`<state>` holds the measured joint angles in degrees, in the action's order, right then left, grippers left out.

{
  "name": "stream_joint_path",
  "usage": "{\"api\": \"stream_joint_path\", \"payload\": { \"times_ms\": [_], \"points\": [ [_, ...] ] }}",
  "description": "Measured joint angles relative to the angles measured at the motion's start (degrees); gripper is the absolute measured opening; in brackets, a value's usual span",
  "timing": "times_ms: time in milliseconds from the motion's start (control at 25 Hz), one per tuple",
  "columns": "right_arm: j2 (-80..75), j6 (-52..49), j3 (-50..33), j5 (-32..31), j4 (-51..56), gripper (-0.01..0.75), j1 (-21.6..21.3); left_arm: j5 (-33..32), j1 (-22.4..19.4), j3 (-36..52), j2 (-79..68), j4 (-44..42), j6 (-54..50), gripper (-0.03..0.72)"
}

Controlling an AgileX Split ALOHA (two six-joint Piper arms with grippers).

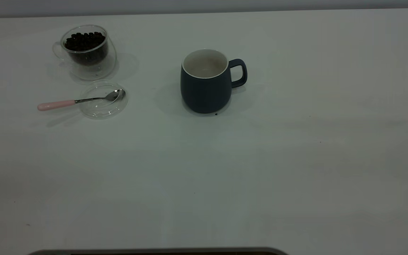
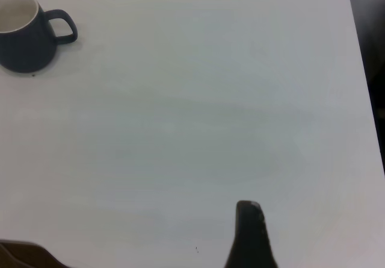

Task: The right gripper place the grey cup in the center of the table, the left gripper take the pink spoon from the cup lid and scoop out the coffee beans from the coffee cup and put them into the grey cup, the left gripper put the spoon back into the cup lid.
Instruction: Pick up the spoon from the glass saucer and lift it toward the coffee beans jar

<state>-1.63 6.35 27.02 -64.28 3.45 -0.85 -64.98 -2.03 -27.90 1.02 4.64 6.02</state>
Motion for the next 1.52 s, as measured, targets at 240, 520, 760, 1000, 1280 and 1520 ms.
{"api": "stream_joint_path", "payload": {
  "times_ms": [240,520,760,1000,1280,1520],
  "points": [
    [0.0,0.0,0.0,0.0,0.0,0.591,0.0,0.0,0.0,0.0,0.0,0.0,0.0,0.523],
    [0.0,0.0,0.0,0.0,0.0,0.591,0.0,0.0,0.0,0.0,0.0,0.0,0.0,0.523],
    [0.0,0.0,0.0,0.0,0.0,0.591,0.0,0.0,0.0,0.0,0.0,0.0,0.0,0.523],
    [0.0,0.0,0.0,0.0,0.0,0.591,0.0,0.3,0.0,-0.1,-0.2,1.0,-2.9,0.523],
    [0.0,0.0,0.0,-0.1,0.0,0.591,0.0,6.2,0.0,-7.5,-16.6,2.5,-6.5,0.523],
    [0.0,0.0,0.0,-0.1,0.0,0.591,0.0,9.8,0.0,-17.9,-40.5,4.0,-6.9,0.576]
  ]
}}
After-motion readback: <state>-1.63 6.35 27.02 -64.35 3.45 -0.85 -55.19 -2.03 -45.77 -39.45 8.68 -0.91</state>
